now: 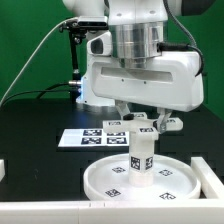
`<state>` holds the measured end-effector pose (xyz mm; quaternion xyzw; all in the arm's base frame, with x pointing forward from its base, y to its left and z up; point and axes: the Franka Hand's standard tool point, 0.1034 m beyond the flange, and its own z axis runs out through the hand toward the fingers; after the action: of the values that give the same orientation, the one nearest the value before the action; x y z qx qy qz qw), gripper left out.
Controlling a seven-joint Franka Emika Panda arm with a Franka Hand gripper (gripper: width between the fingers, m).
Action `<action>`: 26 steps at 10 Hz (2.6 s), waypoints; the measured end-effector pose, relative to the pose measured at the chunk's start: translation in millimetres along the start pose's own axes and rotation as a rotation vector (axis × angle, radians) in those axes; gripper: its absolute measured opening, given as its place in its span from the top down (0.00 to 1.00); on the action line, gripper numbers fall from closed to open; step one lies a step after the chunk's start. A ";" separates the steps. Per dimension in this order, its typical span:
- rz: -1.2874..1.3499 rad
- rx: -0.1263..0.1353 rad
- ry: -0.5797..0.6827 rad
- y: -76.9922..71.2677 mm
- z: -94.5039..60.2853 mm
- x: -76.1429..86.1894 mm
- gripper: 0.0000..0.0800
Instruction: Assemble round table
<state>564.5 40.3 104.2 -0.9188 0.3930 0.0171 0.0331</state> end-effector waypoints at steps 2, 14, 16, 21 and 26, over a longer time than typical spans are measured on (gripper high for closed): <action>-0.030 0.010 -0.013 -4.2 -16.8 -4.3 0.21; -1.223 -0.038 0.057 -6.6 -27.6 1.9 0.19; -1.496 -0.060 0.091 -4.5 -23.6 0.6 0.19; -1.502 -0.065 0.056 2.9 -15.6 -3.9 0.19; -1.478 -0.077 0.054 6.1 -1.4 -4.9 0.19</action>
Offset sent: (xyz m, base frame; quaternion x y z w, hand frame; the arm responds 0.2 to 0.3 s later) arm -0.0086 0.0013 0.0293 -0.0399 0.0124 -0.1007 0.9940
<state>556.6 39.6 105.7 -0.9443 -0.3285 -0.0184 -0.0058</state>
